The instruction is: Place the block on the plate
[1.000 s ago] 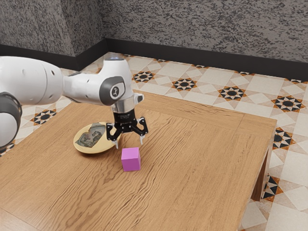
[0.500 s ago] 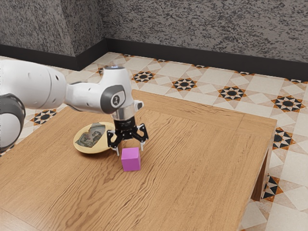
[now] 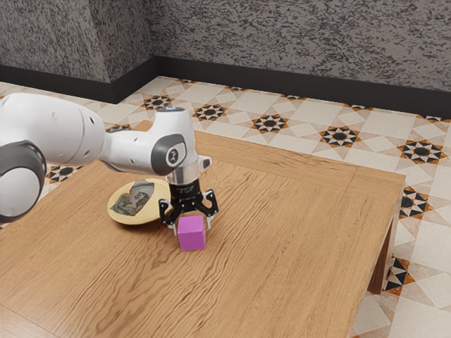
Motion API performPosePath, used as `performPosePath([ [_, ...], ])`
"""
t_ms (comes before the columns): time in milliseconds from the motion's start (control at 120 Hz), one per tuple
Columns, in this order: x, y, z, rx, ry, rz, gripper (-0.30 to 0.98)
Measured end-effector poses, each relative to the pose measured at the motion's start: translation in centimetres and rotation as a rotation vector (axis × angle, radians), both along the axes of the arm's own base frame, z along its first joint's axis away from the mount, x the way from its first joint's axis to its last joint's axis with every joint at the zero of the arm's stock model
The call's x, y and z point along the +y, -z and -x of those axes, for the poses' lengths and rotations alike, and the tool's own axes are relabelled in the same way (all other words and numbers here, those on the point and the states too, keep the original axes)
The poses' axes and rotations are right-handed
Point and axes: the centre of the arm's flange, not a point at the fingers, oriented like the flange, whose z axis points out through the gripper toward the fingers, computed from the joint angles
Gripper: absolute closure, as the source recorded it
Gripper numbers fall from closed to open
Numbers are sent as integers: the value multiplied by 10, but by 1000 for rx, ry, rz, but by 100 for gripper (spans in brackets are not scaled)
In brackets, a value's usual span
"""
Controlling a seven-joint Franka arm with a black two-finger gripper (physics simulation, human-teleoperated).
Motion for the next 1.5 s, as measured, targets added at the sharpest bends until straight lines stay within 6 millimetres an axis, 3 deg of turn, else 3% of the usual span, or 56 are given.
performPosePath([
  [442, 2, -1, -1, -5, -5, -7, 29],
  [1042, 11, -117, 5, -82, -5, -17, 31],
  [1217, 27, -150, -14, -128, -4, -64, 31],
  [1333, 41, -154, -27, -131, -13, -95, 31],
  [1500, 82, -155, -34, -122, -59, -152, 31],
])
